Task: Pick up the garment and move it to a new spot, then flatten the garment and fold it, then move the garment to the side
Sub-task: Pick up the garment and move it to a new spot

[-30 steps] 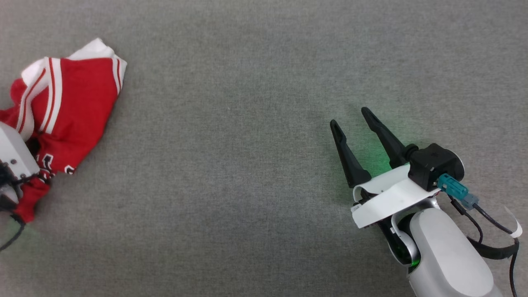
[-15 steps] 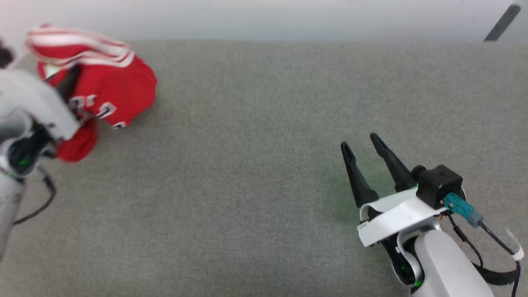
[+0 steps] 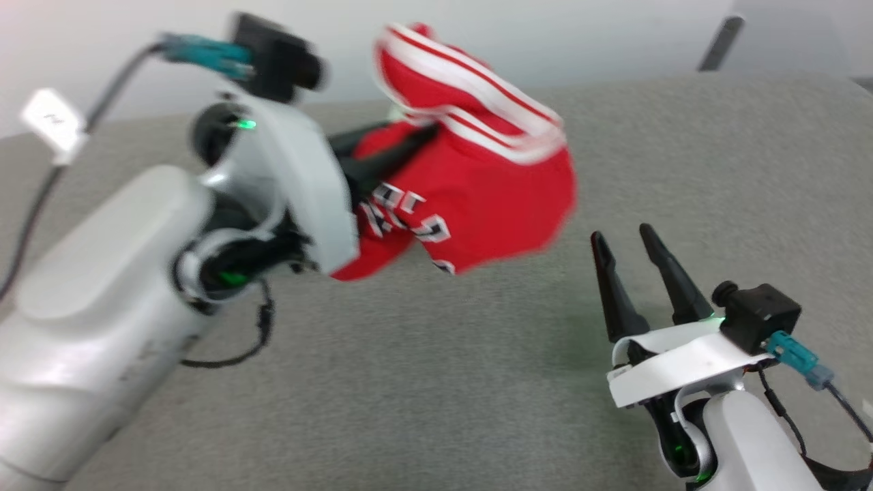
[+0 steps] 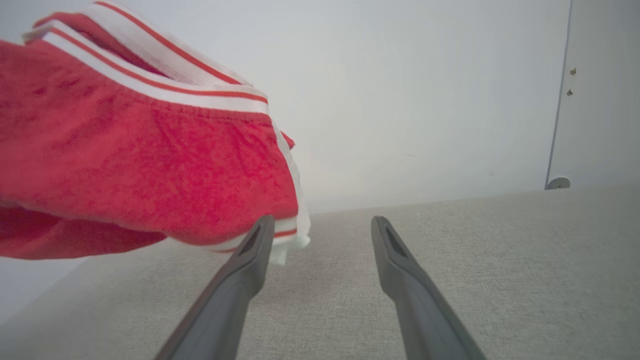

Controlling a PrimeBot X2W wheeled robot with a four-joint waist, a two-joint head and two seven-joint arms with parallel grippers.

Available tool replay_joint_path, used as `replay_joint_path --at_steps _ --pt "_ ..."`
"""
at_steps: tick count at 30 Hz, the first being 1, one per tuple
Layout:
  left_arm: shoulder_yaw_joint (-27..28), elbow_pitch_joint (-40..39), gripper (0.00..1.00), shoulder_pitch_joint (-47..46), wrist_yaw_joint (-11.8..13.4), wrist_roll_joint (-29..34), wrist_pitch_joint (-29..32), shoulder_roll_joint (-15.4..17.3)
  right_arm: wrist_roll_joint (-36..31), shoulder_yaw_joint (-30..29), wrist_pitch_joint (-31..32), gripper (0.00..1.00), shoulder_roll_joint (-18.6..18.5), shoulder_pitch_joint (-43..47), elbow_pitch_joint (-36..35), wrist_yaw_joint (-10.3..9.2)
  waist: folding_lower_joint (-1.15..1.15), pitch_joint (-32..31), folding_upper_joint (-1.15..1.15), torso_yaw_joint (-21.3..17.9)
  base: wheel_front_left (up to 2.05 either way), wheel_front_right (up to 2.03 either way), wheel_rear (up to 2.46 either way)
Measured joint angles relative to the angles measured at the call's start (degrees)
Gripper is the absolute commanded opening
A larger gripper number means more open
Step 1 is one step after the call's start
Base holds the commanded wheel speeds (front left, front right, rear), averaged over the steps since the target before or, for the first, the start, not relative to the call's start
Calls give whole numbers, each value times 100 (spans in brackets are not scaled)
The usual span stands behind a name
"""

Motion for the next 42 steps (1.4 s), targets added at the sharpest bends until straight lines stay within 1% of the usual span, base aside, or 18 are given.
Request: replay_joint_path --at_steps 4,6,8,13,15,18,21,25,29,32,33,34,35,36,37,42 --pt "-593 71 0 -247 0 -77 181 -305 146 -114 0 100 11 -1 -146 0 0 180 0 -315 0 0 0" --pt "-899 207 0 -344 0 -122 280 -381 271 -110 0 100 12 -16 -204 0 0 286 0 -475 0 0 0" --pt "-1185 464 0 -442 0 -89 312 -345 396 -90 0 100 15 -31 -260 0 0 390 0 -637 0 0 0" --pt "-1944 1274 0 -722 0 215 438 -49 620 -82 0 100 18 -42 -334 0 0 641 0 -1044 0 0 0" --pt "-2116 1524 0 -828 0 370 471 26 676 -81 0 100 18 -41 -358 0 0 738 0 -1190 0 0 0" --pt "-2245 1709 0 -881 0 512 582 21 749 -87 0 100 16 -38 -383 0 0 889 0 -1358 0 0 0" --pt "-2309 1780 0 -880 0 943 790 -23 808 -74 0 100 18 -38 -424 0 0 1044 0 -1469 0 0 0" --pt "-2259 1807 0 -766 0 1497 1187 -80 884 -21 0 100 18 -78 -474 0 0 1235 0 -1571 0 0 0" --pt "-2181 1871 0 -756 -7 1556 1279 -96 943 15 0 100 20 -163 -503 0 0 1382 0 -1660 0 0 0" --pt "-2158 1930 0 -750 -8 1483 1213 -97 923 29 0 100 19 -198 -502 0 0 1446 0 -1704 0 0 0" --pt "-2159 1936 20 -747 -8 1441 1122 -90 883 32 0 100 20 -198 -494 0 0 1453 0 -1702 0 0 0" --pt "-2163 1952 44 -731 -8 1383 991 -87 848 25 0 100 22 -200 -480 0 0 1451 0 -1695 0 0 0" --pt "-2168 1964 70 -714 -8 1324 889 -89 814 9 0 100 23 -200 -470 0 0 1445 0 -1682 0 0 0" --pt "-2179 1957 87 -703 -7 1300 801 -100 757 -15 0 100 22 -200 -450 0 0 1436 0 -1660 0 0 0" --pt "-2195 1952 100 -699 -7 1273 687 -110 697 -29 0 100 22 -200 -428 0 0 1423 0 -1633 0 0 0" --pt "-2292 1901 100 -666 -2 1003 85 -255 312 -116 0 100 26 -179 -259 0 0 1281 0 -1421 0 0 0"
